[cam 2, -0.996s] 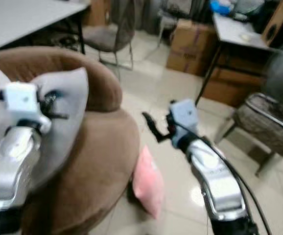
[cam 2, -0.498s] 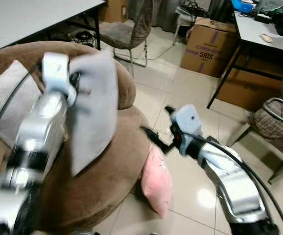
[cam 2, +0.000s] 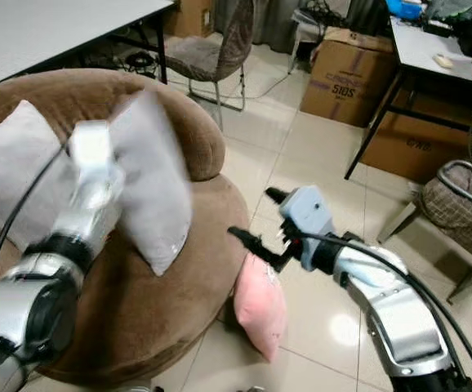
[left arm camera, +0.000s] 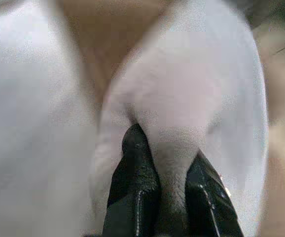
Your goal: Move the pillow to the sofa from floor
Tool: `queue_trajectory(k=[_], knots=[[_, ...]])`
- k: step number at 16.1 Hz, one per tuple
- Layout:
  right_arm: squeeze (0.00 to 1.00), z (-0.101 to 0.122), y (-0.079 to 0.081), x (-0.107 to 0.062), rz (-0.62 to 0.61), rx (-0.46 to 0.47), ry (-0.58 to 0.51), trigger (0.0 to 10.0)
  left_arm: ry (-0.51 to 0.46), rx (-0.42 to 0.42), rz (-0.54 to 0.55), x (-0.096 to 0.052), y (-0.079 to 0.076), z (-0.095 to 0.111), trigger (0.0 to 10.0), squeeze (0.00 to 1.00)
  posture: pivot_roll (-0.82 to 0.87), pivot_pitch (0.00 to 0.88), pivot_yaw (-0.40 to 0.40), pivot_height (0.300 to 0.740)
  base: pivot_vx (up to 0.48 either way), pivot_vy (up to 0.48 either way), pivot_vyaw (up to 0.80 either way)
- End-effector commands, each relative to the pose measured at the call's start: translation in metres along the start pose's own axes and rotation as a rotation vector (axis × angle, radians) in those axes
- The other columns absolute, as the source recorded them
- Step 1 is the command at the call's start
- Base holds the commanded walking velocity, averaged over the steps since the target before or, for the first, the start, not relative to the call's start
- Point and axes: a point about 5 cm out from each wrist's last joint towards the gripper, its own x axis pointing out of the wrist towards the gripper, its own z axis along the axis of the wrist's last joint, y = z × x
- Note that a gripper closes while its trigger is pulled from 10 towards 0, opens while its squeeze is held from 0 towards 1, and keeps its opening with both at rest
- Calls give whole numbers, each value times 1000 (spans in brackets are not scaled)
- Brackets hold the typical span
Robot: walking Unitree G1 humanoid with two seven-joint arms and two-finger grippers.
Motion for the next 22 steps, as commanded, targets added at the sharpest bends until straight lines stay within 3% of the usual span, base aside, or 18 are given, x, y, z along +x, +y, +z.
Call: queue_trajectory(k=[1,4,8,9,10,14,18,20,21,22], knots=[[0,3,-1,-1,7,-25,-2,10000,11,42,82,2,14,-8,10000,0,10,0,-24,740,0,0,0],[0,4,7,-4,139,-4,-6,10000,10,42,134,6,36,-10,10000,0,21,0,-35,740,0,0,0],[0,4,13,-3,275,7,-9,10000,-57,65,105,10,42,8,10000,0,28,0,-50,740,0,0,0],[0,3,11,-2,273,2,-5,10000,-66,69,97,11,43,9,10000,208,28,0,-50,740,0,0,0],[0,1,7,-1,268,-9,1,10000,-95,63,70,12,44,16,10000,1000,27,0,-54,740,0,0,0],[0,-2,0,-3,214,-54,25,10000,-200,97,-30,13,42,33,10000,1000,26,0,-54,740,0,0,0],[0,0,-7,-7,110,40,-7,10000,-335,50,-183,8,50,48,10000,1000,30,0,-56,740,0,0,0],[0,8,-10,-8,-33,115,-111,10000,-499,38,-294,-12,56,65,10000,1000,46,0,-73,740,0,0,0],[0,8,-10,-7,-66,131,-135,10000,-531,39,-322,-19,57,69,10000,1000,46,0,-73,740,0,0,0],[0,9,-14,-7,-193,158,-176,10000,-634,65,-393,-43,59,86,10000,1000,53,0,-76,740,0,0,0]])
